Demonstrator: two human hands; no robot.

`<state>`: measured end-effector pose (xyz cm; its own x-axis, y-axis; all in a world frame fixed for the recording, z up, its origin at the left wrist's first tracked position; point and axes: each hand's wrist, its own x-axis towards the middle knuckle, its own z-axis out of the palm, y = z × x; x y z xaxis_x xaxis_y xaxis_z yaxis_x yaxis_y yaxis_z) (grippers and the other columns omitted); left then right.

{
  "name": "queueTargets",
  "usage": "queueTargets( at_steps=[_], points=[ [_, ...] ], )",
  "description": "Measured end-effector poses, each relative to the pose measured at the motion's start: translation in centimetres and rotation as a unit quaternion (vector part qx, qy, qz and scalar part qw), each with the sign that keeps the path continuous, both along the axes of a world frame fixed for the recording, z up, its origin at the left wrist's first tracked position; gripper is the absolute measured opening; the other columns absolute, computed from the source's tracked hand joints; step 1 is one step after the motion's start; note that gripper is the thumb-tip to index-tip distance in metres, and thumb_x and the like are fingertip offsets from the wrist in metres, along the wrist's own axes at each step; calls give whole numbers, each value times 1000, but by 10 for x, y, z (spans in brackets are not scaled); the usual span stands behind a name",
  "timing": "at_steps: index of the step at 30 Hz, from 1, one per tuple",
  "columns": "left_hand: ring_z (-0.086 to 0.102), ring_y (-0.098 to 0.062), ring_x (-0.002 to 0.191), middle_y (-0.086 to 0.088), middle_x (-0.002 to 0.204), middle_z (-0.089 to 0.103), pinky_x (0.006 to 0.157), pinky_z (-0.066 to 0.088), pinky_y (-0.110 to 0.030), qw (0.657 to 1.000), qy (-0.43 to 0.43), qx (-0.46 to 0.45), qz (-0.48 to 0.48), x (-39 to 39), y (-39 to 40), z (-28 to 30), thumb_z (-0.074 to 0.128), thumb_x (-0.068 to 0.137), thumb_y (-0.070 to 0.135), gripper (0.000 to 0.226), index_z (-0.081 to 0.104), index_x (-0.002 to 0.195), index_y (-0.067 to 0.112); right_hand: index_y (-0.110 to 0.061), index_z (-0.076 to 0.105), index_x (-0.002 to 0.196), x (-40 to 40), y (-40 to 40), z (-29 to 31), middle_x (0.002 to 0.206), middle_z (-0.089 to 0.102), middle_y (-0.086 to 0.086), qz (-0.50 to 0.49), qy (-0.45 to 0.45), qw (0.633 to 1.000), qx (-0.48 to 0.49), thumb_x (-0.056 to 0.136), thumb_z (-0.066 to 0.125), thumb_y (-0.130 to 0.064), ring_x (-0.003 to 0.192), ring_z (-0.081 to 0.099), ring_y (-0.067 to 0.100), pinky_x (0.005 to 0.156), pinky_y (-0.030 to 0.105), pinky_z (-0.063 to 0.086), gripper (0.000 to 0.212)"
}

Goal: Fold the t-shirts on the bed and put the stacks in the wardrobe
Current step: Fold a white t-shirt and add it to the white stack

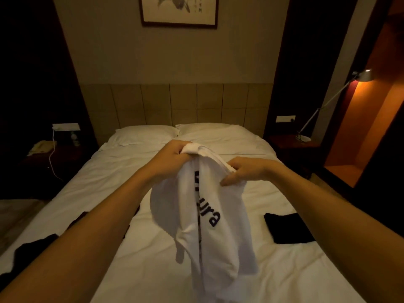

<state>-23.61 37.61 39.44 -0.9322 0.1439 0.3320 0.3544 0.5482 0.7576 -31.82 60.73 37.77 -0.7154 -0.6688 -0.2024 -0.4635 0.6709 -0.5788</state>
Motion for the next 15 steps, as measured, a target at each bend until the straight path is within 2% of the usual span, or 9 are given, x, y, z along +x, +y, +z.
queueTargets(
  at_steps=[1, 4, 6, 9, 12, 15],
  points=[
    [69, -16, 87, -4, 90, 74, 77, 53, -31, 1000, -10, 16, 11, 9, -1, -2, 56, 97, 10, 20, 74, 94, 16, -19, 71, 103, 7, 6, -11, 101, 72, 3, -15, 13, 1000, -1, 87, 70, -39, 95, 68, 23, 92, 41, 55, 25],
    [69, -6, 82, 9, 84, 75, 70, 51, -20, 999, -40, 30, 20, 38, -4, -6, 57, 98, 13, 22, 76, 93, 23, -14, 71, 97, 29, 28, -30, 97, 69, 9, -79, 47, 995, -40, 85, 70, -43, 92, 64, 30, 85, 43, 52, 31],
    [69, -11, 85, 6, 86, 75, 73, 50, -23, 998, -39, 36, 41, 58, -10, -4, 59, 98, 18, 18, 76, 93, 24, -8, 68, 98, 50, 37, -24, 91, 66, 11, -108, 74, 988, -84, 87, 70, -39, 82, 60, 25, 73, 35, 49, 33],
    [65, -19, 88, -2, 89, 71, 76, 48, -29, 997, -19, 51, 62, 92, -15, 0, 59, 97, 23, 16, 75, 94, 25, -6, 66, 92, 88, 41, -1, 81, 62, 4, -138, 100, 970, -174, 90, 70, -31, 75, 57, 15, 68, 28, 44, 25],
    [62, -16, 91, -2, 96, 69, 77, 49, -28, 994, 2, 80, 73, 136, -15, 10, 56, 99, 27, 17, 72, 97, 31, -10, 66, 89, 131, 40, 22, 82, 64, 2, -150, 148, 954, -215, 93, 66, -28, 77, 61, 16, 71, 28, 50, 19],
    [61, -13, 90, -1, 97, 68, 73, 48, -25, 991, 19, 101, 91, 178, -16, 23, 52, 100, 23, 21, 72, 95, 25, -16, 67, 90, 180, 38, 40, 83, 65, -2, -150, 189, 943, -229, 94, 63, -31, 78, 63, 11, 65, 18, 51, 16]
  ],
)
